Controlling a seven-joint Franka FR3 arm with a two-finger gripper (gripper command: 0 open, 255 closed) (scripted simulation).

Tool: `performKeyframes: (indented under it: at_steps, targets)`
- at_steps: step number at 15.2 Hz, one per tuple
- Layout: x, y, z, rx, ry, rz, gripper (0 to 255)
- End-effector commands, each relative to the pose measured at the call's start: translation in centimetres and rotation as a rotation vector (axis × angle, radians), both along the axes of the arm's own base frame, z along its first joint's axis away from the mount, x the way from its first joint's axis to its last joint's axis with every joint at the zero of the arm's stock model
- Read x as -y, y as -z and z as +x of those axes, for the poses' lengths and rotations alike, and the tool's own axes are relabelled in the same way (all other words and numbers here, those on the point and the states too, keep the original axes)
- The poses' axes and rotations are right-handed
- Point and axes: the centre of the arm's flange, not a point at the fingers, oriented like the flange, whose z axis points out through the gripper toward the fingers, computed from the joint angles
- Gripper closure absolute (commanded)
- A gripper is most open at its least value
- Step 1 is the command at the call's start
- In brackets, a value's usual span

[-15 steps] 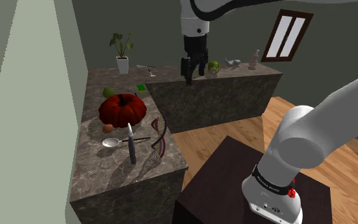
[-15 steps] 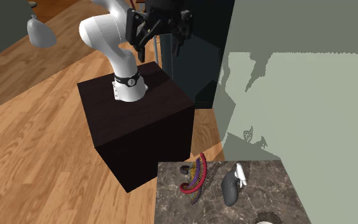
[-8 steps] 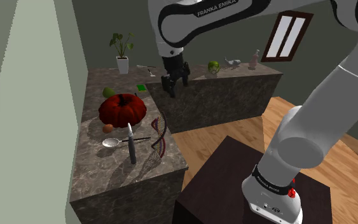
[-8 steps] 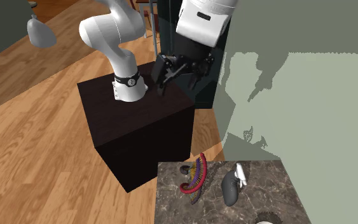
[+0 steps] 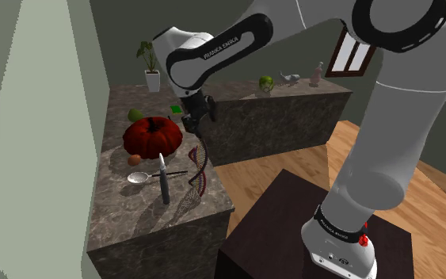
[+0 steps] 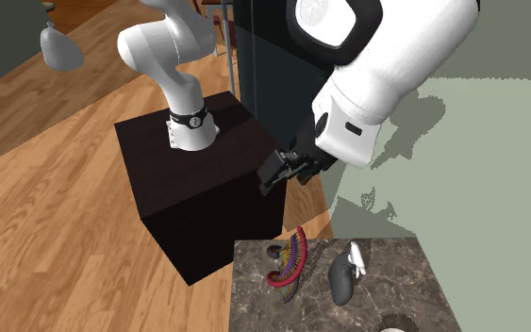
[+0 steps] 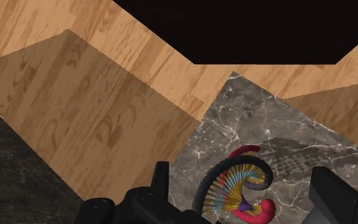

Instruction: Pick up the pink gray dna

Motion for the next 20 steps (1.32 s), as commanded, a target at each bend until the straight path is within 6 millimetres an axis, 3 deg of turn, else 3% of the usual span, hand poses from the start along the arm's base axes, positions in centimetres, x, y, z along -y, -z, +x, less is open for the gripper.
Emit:
performKeyframes:
  at_steps: [1, 12, 20]
  targets:
    - [-0.7, 2.5, 1.7, -0.019, 0.005, -0.028, 0]
    - [-1.9, 16.4, 10.7, -0.123, 0.032, -0.178, 0]
    - [-1.8, 20.7, 11.0, -0.127, 0.033, -0.184, 0]
